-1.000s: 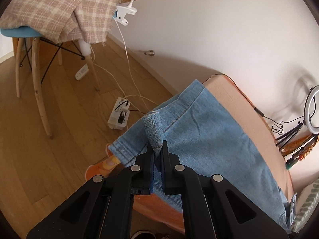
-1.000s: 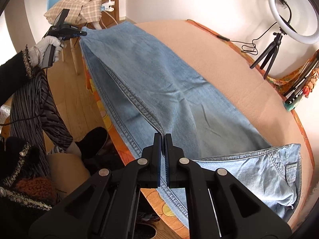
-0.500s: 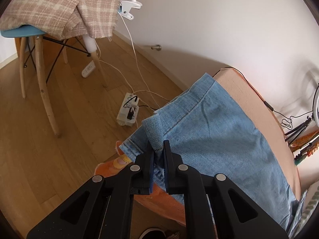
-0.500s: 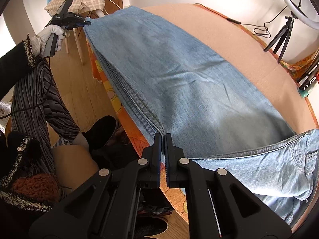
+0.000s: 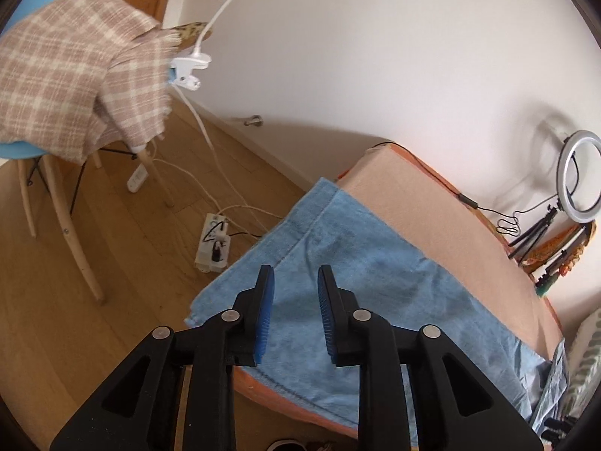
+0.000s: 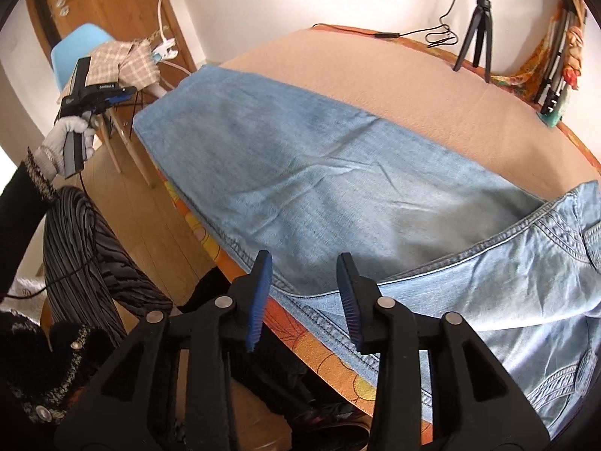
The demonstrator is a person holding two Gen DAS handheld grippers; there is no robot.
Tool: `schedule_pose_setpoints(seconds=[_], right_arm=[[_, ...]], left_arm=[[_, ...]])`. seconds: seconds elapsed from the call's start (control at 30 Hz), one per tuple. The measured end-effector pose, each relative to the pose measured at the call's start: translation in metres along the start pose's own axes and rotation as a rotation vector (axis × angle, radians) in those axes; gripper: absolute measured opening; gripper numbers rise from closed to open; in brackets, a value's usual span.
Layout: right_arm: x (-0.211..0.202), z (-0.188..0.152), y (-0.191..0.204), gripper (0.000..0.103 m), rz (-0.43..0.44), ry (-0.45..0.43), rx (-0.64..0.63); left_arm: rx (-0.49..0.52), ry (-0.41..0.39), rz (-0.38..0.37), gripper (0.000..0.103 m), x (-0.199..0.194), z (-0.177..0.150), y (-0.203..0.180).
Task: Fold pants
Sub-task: 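Open both tools and release the folded leg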
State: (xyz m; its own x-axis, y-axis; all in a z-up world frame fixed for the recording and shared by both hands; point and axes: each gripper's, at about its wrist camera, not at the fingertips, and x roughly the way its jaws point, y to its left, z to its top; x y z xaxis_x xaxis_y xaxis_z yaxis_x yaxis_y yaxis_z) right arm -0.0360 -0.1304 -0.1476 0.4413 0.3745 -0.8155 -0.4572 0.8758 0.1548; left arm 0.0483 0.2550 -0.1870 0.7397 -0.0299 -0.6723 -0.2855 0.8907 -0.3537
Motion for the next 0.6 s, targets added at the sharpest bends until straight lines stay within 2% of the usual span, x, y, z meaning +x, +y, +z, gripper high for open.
schedule_pose_setpoints(seconds=[0.03, 0.07, 0.17, 0.3, 0.4, 0.5, 0.6], right_arm=[[-0.006, 0.0, -0.003, 0.038, -0.003, -0.023, 0.028], [-0.013, -0.001, -0.007, 0.039, -0.006, -0.045, 0.058], [-0.032, -0.007, -0.02, 0.044, -0.023, -0.103, 0.148], [-0.059, -0.024, -0.034, 0.054, -0.096, -0.164, 0.242], [-0.078, -0.037, -0.053, 0.067, -0.165, -0.195, 0.316], [-0.099, -0.052, -0.068, 0.076, -0.267, -0.222, 0.386], [-0.117, -0.066, -0.085, 0.083, -0.322, -0.252, 0.462]], left_arm=[[0.026, 0.002, -0.031, 0.036, -0.001, 0.002, -0.013], [0.052, 0.003, -0.065, 0.038, -0.001, 0.004, -0.027], [0.124, 0.021, -0.175, 0.041, -0.001, 0.006, -0.072], [0.193, 0.077, -0.32, 0.051, 0.004, 0.0, -0.133], [0.258, 0.119, -0.37, 0.053, 0.01, -0.011, -0.182], [0.326, 0.168, -0.46, 0.053, 0.017, -0.024, -0.231], [0.382, 0.222, -0.542, 0.053, 0.025, -0.04, -0.278]])
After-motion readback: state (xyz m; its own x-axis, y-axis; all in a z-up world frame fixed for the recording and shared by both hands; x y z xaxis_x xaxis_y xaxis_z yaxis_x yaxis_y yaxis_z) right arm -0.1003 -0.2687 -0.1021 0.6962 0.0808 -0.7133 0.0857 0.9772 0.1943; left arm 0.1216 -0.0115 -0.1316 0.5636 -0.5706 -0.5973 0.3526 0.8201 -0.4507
